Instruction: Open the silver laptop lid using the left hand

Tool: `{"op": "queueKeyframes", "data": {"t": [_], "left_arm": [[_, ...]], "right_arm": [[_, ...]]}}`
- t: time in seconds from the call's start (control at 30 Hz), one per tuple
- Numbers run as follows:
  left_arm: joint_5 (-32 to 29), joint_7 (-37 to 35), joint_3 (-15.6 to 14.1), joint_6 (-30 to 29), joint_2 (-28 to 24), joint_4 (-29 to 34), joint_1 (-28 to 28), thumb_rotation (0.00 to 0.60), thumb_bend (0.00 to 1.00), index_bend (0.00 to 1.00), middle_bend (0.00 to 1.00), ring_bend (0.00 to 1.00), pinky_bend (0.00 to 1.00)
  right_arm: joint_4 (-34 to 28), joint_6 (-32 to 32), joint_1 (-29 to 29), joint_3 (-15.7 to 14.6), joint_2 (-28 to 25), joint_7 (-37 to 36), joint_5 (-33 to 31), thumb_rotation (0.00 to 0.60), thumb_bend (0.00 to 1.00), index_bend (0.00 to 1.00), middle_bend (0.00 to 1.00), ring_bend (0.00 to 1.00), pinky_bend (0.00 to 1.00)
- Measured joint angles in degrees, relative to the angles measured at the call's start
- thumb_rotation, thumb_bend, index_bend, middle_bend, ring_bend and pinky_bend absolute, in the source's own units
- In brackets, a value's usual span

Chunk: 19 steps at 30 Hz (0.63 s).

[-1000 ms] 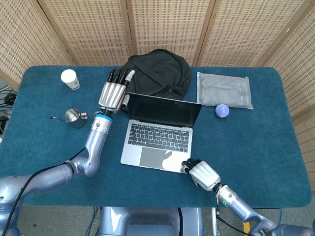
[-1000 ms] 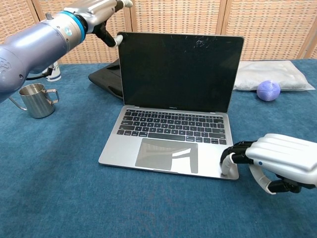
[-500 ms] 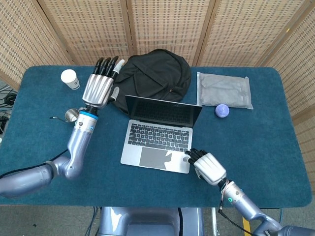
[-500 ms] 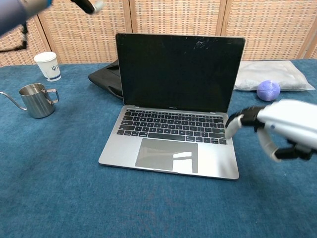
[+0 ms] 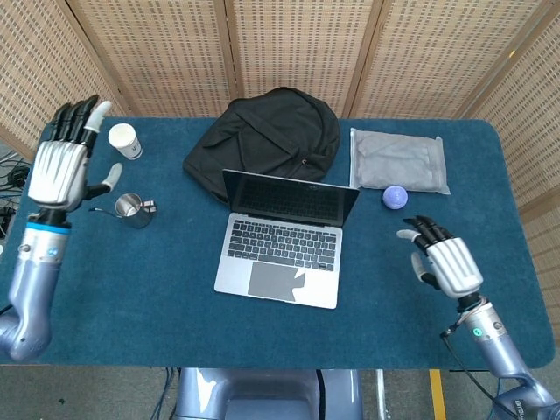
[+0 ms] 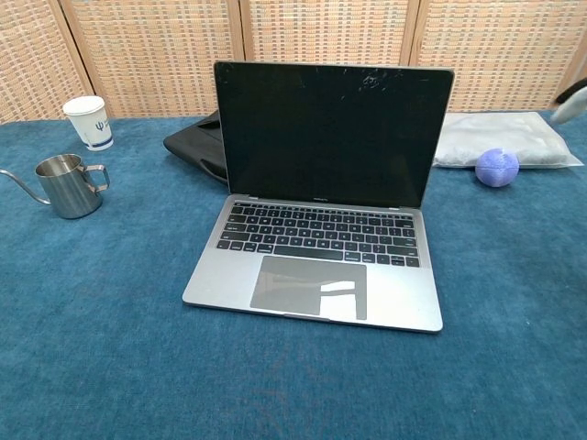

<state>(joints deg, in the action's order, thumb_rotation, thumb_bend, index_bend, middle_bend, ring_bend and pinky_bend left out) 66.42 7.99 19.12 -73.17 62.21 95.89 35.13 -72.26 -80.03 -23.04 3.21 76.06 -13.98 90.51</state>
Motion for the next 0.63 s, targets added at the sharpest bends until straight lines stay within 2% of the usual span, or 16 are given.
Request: {"op": "queueKeyframes", "data": {"t": [0.03, 0.1, 0.17, 0.23, 0.3, 0.43, 0.63], "left_arm": [[0.61, -1.76, -0.62, -0.77, -0.70, 0.22, -1.43, 0.600, 0.10, 0.00, 0.00, 0.00, 0.00], [2.00, -5.57, -2.75, -2.78, -2.41, 1.05, -5.52, 0.600, 0.00, 0.00, 0.00, 0.00, 0.00], [2.30, -7.50, -4.44, -3.83, -3.53, 1.77, -8.43, 0.600, 0.00, 0.00, 0.00, 0.00, 0.00], [2.84, -10.51, -7.12, -5.23, -5.14, 2.91, -12.59, 0.600, 0.00, 0.00, 0.00, 0.00, 0.00], [4.25, -13.46, -10.28, -6.76, -6.57, 3.88, -16.47, 0.600, 0.00, 0.00, 0.00, 0.00, 0.00], [7.29, -14.87, -13.81, -9.08, -6.93, 3.97, -20.27, 0.600, 0.00, 0.00, 0.00, 0.00, 0.00], [13.95, -12.90, -17.81, -13.59, -4.38, 3.50, -24.51, 0.600, 0.00, 0.00, 0.00, 0.00, 0.00]], "right_arm": [[1.77, -0.50, 0.48, 0.22, 0.17, -1.22, -0.46, 0.600, 0.12, 0.15, 0.04, 0.01, 0.16], [5.69, -1.41, 1.79, 0.47, 0.41, -3.44, -1.50, 0.600, 0.02, 0.07, 0.01, 0.00, 0.09], [8.24, -2.15, 3.13, 0.45, 0.13, -4.86, -2.14, 0.600, 0.00, 0.01, 0.00, 0.00, 0.04], [8.30, -2.90, 4.12, 0.39, -0.43, -5.66, -2.51, 0.600, 0.00, 0.00, 0.00, 0.00, 0.01], [6.15, -3.94, 5.34, 0.31, -1.37, -6.18, -2.84, 0.600, 0.00, 0.00, 0.00, 0.00, 0.00], [-1.20, -6.41, 7.79, -0.01, -3.72, -5.49, -3.06, 0.600, 0.00, 0.00, 0.00, 0.00, 0.00], [-14.94, -10.07, 11.87, -1.62, -7.71, 3.89, -1.98, 0.600, 0.00, 0.00, 0.00, 0.00, 0.00]]}}
